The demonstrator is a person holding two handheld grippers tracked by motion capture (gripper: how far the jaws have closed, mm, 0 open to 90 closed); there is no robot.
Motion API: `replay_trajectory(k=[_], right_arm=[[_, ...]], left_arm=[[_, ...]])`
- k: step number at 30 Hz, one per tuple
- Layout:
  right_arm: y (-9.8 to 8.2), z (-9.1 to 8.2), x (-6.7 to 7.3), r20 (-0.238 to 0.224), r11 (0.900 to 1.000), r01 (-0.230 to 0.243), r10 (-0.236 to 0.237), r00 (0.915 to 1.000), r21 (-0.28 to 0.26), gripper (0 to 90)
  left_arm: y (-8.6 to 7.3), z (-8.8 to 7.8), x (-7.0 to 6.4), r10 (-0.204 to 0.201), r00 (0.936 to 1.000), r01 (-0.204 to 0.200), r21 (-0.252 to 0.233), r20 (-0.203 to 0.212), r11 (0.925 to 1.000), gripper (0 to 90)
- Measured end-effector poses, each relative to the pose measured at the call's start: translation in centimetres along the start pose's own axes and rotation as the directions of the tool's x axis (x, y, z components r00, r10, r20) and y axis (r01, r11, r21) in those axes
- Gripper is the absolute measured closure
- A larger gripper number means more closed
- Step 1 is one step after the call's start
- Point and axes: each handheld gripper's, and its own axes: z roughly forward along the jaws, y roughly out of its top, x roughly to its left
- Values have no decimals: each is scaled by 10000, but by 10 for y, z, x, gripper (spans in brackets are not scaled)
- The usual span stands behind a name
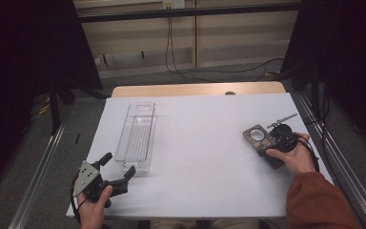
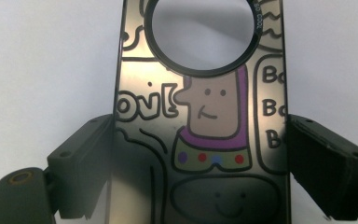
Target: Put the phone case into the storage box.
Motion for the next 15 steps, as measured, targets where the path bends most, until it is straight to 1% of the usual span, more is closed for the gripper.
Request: replay_trajectory(k=[2,3,5,6,7,8,9,10,11,12,14,15], right_arm=[[0,-3,2,46,9997,-226,226,9997,-101,122],[0,-4,0,-28,9994,-75,74,10000,-346,122],[1,-6,1,-71,9989,-133,130,9999,-460,121],[1,-7,1,-105,9979,52,-58,9999,-646,121],[1,-9,1,-157,9976,-108,98,9998,-686,121],[1,-8,1,-254,9965,-137,117,9996,-830,121],[1,-9,1,-288,9959,-101,76,9996,-895,121],[1,-9,1,-361,9949,76,-113,9993,-1008,121],[1,-9,1,-376,9931,78,-123,9992,-1172,121],[1,-10,1,-350,9928,55,-98,9993,-1199,121],[2,-12,3,-408,9899,0,-59,9992,-1419,121],[2,-12,3,-539,9874,-2,-84,9985,-1585,121]], left_arm=[[0,0,0,-35,10000,35,-14,18,10000,24],[0,0,0,-28,10000,28,-17,11,10000,24],[0,0,0,-39,10000,39,5,43,10000,24],[0,1,0,-28,10000,28,0,39,10000,24],[0,1,0,-33,10000,33,1,41,10000,24],[0,1,0,-44,10000,44,1,53,10000,24],[0,1,0,-53,10000,53,2,11,10000,24],[0,1,0,-43,10000,43,-1,44,10000,24],[0,1,0,-46,10000,46,6,50,10000,24],[0,1,0,-43,10000,42,8,52,10000,24],[0,0,0,-42,10000,42,-9,6,10000,24],[0,0,0,-41,10000,41,-8,9,10000,24]])
